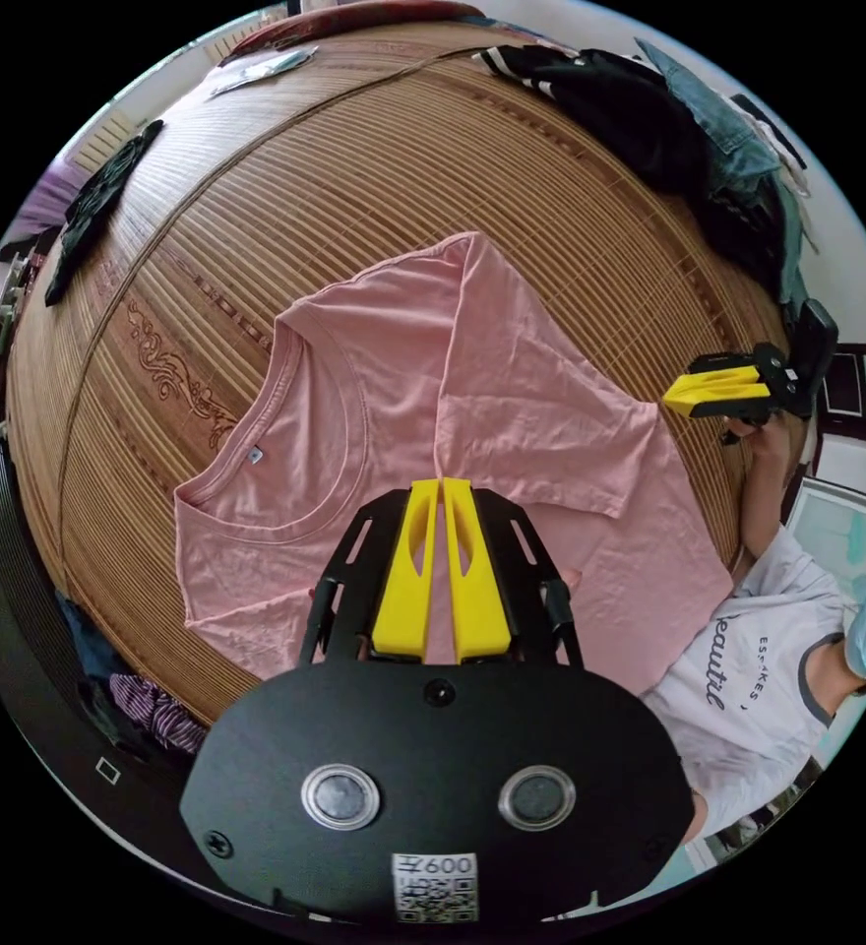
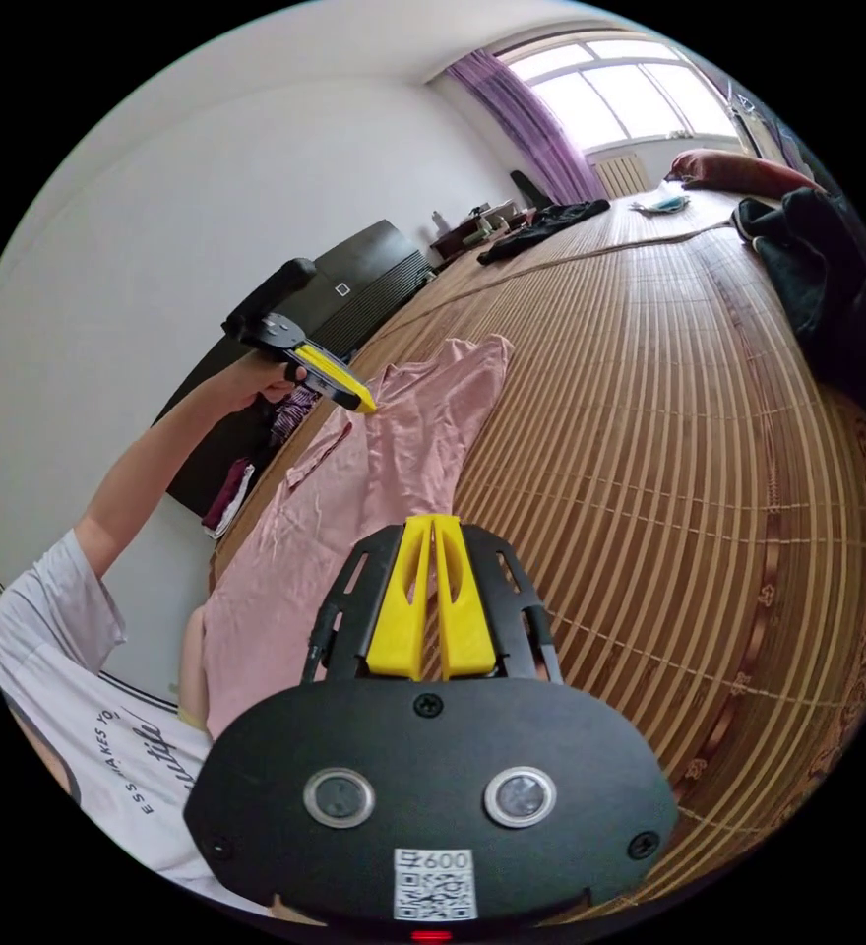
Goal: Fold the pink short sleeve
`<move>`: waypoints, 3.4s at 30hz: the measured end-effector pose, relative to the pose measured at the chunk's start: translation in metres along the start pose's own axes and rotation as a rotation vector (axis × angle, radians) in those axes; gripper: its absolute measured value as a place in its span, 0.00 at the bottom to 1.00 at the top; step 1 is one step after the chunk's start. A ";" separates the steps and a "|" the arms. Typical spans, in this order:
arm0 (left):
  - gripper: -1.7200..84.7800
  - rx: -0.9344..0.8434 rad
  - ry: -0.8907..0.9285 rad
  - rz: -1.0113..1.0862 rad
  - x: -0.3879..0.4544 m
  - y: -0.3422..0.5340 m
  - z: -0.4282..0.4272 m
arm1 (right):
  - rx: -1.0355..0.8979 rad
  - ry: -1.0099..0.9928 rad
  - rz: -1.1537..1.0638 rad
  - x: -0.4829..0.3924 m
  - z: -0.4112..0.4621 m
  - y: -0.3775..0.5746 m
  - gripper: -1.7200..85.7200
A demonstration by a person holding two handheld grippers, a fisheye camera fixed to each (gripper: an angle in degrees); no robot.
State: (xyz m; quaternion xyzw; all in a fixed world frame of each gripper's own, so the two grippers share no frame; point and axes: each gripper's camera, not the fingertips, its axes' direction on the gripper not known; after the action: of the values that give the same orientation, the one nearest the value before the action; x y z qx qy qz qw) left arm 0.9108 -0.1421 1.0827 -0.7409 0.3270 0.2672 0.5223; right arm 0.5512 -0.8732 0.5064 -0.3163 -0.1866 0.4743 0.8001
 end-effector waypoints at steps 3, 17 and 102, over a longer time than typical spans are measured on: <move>0.04 -0.073 -0.030 0.004 0.006 -0.007 0.028 | 0.081 0.013 -0.052 -0.012 -0.002 0.002 0.01; 0.02 0.427 0.102 -0.002 0.044 -0.035 -0.008 | -0.058 0.130 -0.002 0.006 0.047 -0.010 0.01; 0.03 0.311 0.090 -0.231 -0.021 0.162 -0.037 | -0.204 0.139 0.000 0.074 0.088 0.035 0.01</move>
State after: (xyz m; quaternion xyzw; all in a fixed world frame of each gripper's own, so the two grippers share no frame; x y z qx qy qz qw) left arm 0.7752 -0.2113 1.0128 -0.6951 0.3003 0.1185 0.6424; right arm 0.5117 -0.7666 0.5465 -0.4280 -0.1778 0.4300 0.7748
